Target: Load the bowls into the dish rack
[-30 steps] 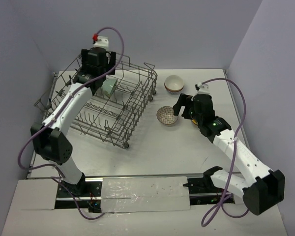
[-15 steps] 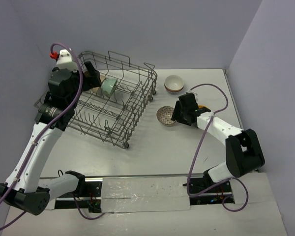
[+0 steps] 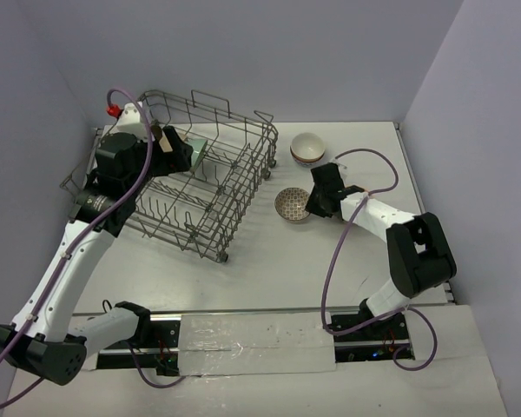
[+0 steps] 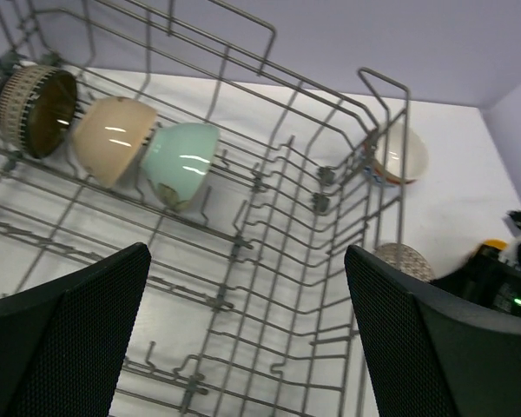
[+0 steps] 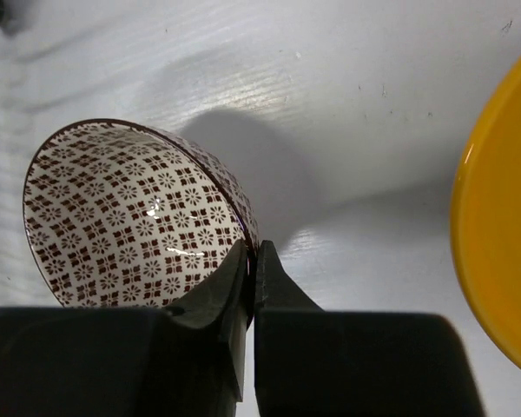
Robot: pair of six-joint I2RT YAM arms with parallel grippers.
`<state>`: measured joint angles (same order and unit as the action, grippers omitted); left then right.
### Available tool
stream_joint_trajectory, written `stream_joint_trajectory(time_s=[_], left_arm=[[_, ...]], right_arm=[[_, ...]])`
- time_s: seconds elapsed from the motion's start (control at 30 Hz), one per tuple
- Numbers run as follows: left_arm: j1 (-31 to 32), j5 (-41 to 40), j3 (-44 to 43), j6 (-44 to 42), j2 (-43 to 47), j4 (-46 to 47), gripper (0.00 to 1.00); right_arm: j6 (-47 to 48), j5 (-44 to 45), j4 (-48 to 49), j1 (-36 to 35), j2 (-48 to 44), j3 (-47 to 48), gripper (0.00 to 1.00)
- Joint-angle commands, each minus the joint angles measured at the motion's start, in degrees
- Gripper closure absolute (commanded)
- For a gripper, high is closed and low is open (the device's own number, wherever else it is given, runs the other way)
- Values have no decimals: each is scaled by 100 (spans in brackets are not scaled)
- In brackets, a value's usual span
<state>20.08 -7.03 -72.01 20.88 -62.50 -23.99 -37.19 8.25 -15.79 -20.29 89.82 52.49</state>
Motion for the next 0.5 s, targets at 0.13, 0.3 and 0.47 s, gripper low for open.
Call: stream_joint_trajectory(time_s=[0.13, 0.3, 0.47], left_arm=[[435, 799, -182, 583, -60, 228, 1], [1463, 396, -541, 697, -359, 316, 1], [2368, 167, -876, 777, -1053, 517, 1]], right_arm=[[-25, 484, 217, 26, -737, -107, 100], [159, 660, 217, -36, -1923, -274, 100], [414, 1020, 349, -273, -3099, -345, 100]])
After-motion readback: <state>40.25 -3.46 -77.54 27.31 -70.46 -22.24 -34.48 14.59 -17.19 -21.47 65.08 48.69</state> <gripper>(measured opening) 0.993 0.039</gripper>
